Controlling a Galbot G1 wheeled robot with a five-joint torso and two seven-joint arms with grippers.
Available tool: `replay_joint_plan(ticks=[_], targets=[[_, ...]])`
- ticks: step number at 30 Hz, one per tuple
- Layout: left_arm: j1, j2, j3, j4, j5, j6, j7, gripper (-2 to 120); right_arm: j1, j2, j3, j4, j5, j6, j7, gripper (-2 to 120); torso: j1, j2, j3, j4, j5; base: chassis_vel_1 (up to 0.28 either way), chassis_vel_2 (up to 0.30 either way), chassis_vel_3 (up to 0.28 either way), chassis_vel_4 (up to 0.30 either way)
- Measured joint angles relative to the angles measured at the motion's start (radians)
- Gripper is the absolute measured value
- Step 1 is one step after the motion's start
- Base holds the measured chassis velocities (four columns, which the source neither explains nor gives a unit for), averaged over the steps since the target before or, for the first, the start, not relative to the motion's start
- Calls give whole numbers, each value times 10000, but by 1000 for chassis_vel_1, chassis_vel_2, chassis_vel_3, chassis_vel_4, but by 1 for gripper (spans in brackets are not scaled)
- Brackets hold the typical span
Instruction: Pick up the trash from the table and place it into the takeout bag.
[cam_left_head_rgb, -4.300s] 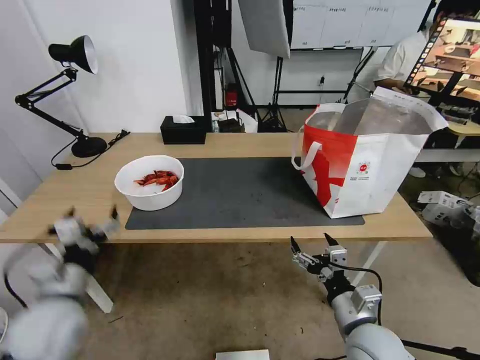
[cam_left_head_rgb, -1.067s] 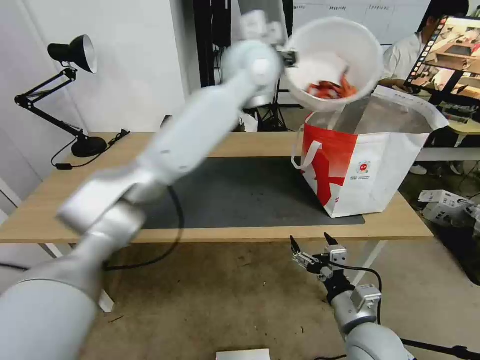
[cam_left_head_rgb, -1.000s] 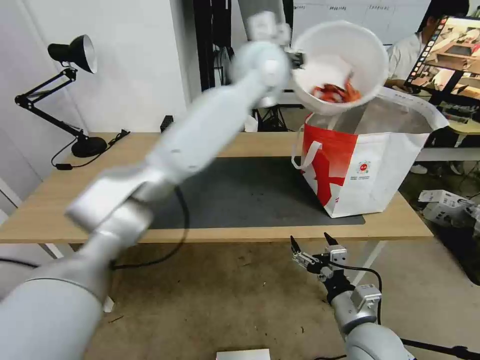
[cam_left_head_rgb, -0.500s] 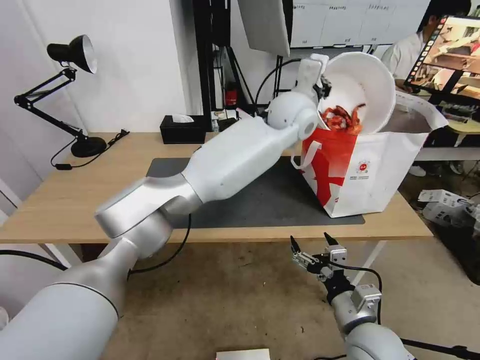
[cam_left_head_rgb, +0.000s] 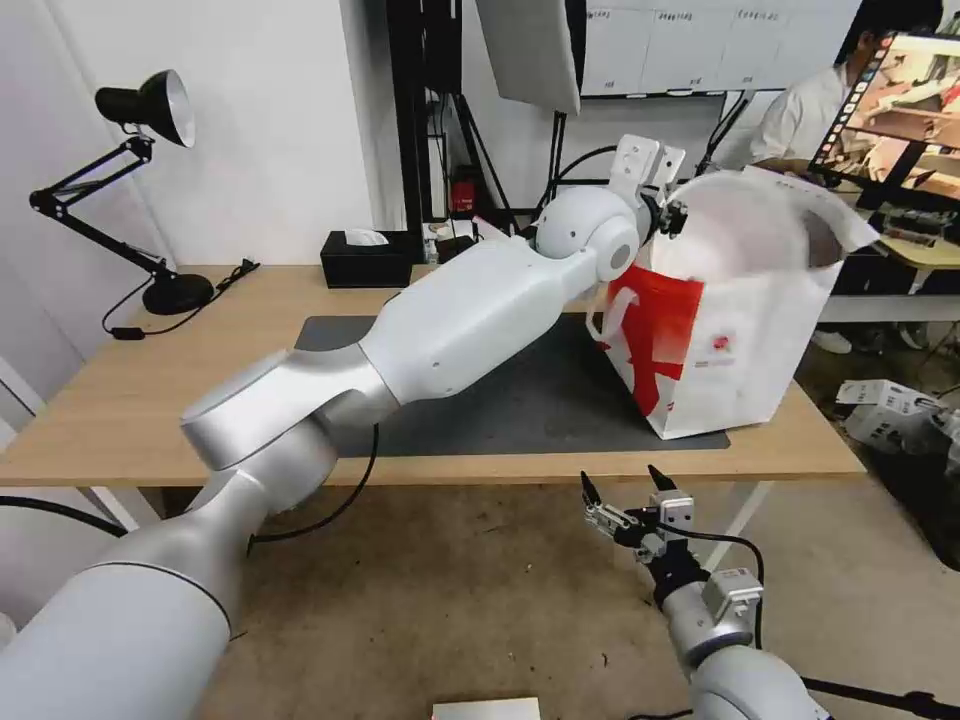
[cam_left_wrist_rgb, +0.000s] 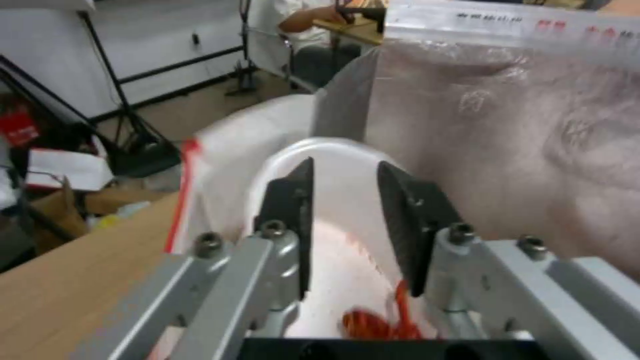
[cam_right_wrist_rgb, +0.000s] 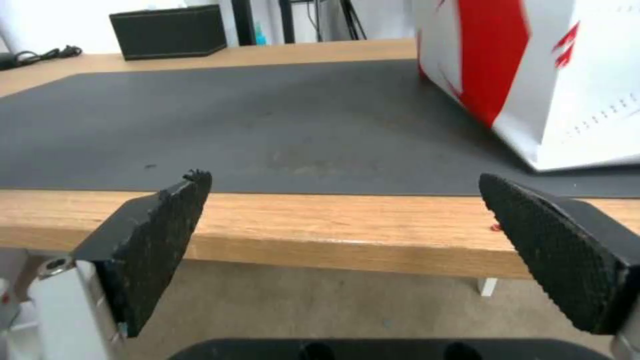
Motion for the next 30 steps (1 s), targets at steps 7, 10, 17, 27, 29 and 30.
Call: replay_joint_plan(ticks=[7,10,17,27,29,30], targets=[[394,45,-133,-353,122,83,-234,57,0,1,0,0,0,0,0,100,1,0,0,0,0,0,0,0,0],[595,424,-233,-899,64,-308,-489,71,0,0,0,0,0,0,0,100,1,1,1,-3,0,0,0,0,0],[1249,2765,-680,-3529,26,-817,-681,97,0,0,0,1,0,0,0,100,0,0,1,6,-5,0,0,0,0],[4051,6285,-2528,-7013,366,-995,-653,100,0,0,1,2,0,0,0,100,1,0,0,1,-9,0,0,0,0],[5286,7306,-3595,-7843,595,-1205,-611,100,0,0,3,1,0,0,5,100,0,1,-1,6,-7,0,0,0,0],[5286,7306,-3595,-7843,595,-1205,-611,100,0,0,3,1,0,0,5,100,0,1,-1,6,-7,0,0,0,0]])
